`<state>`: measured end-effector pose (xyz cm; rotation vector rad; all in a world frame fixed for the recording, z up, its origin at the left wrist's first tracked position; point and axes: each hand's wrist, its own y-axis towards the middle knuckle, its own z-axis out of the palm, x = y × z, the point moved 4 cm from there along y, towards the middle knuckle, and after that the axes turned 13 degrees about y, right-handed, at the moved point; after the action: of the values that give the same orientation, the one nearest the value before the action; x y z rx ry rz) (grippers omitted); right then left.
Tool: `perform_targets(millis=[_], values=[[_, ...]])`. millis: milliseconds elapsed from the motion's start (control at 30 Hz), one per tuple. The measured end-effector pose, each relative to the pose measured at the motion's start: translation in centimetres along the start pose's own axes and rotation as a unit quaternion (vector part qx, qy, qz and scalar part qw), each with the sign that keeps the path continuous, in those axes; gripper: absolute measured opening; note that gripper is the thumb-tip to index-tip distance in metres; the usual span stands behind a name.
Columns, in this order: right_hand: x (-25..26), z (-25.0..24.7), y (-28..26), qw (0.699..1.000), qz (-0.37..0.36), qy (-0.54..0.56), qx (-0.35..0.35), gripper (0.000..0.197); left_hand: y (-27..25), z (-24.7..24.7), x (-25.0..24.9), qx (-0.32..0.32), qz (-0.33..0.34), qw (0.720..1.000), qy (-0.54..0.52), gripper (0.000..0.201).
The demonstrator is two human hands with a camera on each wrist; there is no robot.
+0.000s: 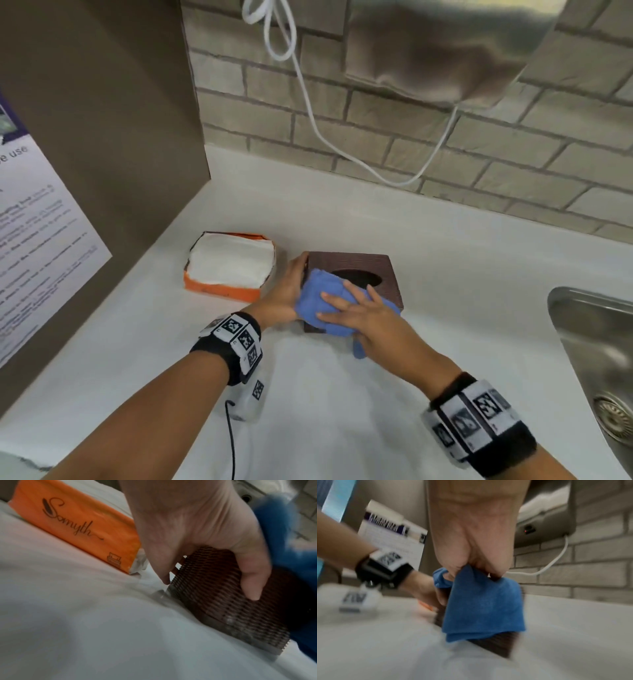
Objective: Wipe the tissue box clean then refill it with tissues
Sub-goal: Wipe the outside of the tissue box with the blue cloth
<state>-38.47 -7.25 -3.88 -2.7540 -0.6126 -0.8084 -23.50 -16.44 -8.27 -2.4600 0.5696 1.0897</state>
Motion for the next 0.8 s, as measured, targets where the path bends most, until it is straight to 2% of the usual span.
perform_targets(millis=[133,267,333,367,467,567,667,733,800], values=[[-3.0,-2.7,-4.4,0.991,0.056,0.108,-0.052,0.072,0.2,0.1,0.1,-0.015,-0.009,1.0,-0.014,0.136],[-2.4,-2.7,-4.0,0.971,0.086,0.18,-0.13,0.056,0.7,0.2,0.6,-0.006,-0.011,1.0,-0.022,0.135],[-1.5,-2.2,-3.1,0.97,0.107,0.16,-0.146,0.049,0.7,0.3,0.6,-0.003,-0.012,1.0,-0.024,0.136],[-0.9,-1.7,-2.4,0.977,0.109,0.116,-0.141,0.046,0.8,0.4,0.7,-0.003,-0.012,1.0,-0.026,0.135],[0.9,-0.2,-0.1,0.99,0.074,0.022,-0.117,0.047,0.6,0.3,0.8,0.015,-0.019,0.999,-0.036,0.134],[0.5,-0.8,-0.4,0.994,0.05,0.036,-0.096,0.058,0.6,0.3,0.9,0.018,-0.02,0.999,-0.042,0.137],[-3.5,-3.1,-4.0,0.984,0.095,0.092,-0.123,0.063,0.6,0.3,1.1,0.002,-0.027,0.999,-0.038,0.138],[-4.4,-3.9,-5.1,0.975,0.121,0.109,-0.152,0.059,0.8,0.5,1.1,0.005,-0.019,0.999,-0.039,0.138],[-2.7,-3.0,-3.3,0.978,0.114,0.076,-0.159,0.049,1.1,0.7,1.4,0.006,-0.023,0.998,-0.05,0.137]])
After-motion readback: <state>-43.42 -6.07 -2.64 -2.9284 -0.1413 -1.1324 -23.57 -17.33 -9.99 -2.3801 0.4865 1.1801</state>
